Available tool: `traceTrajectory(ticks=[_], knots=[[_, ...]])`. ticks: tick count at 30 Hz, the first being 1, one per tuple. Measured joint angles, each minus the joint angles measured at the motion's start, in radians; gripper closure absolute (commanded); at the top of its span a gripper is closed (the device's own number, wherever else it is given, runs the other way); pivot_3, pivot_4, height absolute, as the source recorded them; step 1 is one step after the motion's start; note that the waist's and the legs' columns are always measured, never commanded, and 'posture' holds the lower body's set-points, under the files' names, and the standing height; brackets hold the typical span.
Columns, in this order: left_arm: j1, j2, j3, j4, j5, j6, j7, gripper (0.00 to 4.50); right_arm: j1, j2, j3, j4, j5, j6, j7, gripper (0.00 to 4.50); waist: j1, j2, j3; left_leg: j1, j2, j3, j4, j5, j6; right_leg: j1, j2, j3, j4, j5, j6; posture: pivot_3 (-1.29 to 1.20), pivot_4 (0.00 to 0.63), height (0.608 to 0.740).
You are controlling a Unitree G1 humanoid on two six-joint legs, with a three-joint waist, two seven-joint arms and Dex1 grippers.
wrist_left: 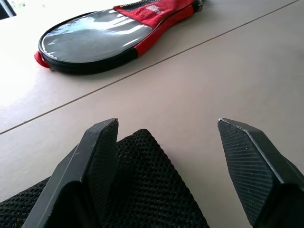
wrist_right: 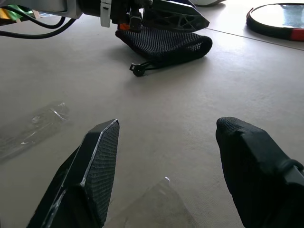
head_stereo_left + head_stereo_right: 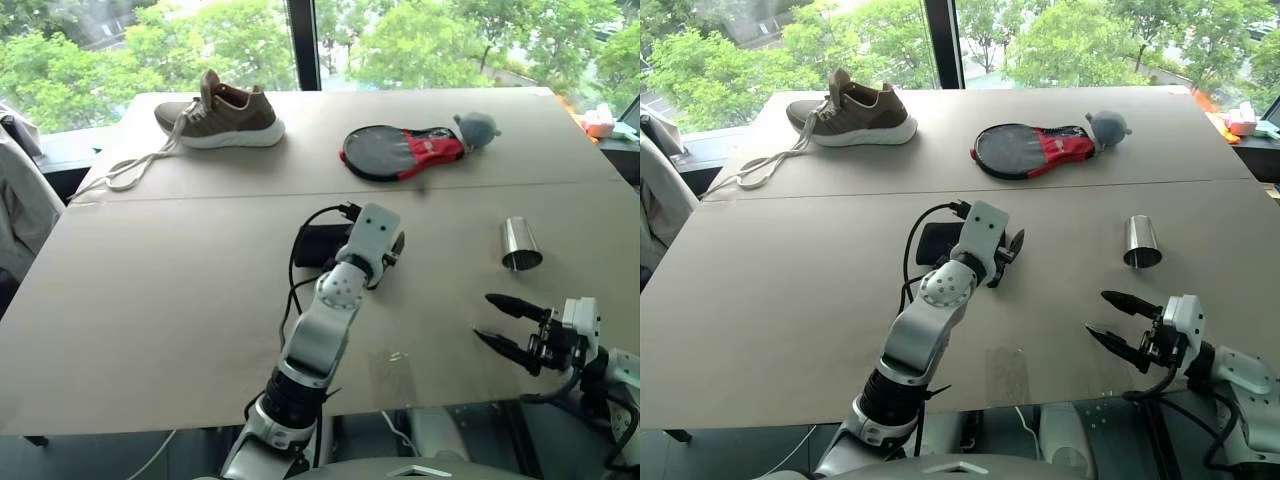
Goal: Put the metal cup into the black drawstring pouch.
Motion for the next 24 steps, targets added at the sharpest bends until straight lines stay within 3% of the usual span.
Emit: traceTrajectory(ticks=[12, 24], knots=[[-0.059, -0.007, -0.162, 0.066, 0.135, 0.113, 0.035, 1.07, 0.017, -0.001, 0.001, -0.026, 0.004, 0.016, -0.018, 1.23, -0.001, 0.0, 0.0, 0.0, -0.001, 0.0, 0.0, 0.0, 0.0, 0.0, 0.0, 0.0, 0.0, -0.001, 0.001, 0.0, 0.15, 0.74], [-0.03, -0.002, -0.137, 0.05, 0.232, 0.282, 0.09, 1.07, 0.009, -0.003, 0.0, -0.043, 0.026, 0.041, -0.018, 1.23, -0.001, 0.0, 0.0, 0.0, -0.001, -0.001, 0.0, 0.0, 0.0, 0.0, 0.0, 0.0, 0.0, -0.001, 0.002, 0.0, 0.15, 0.74]])
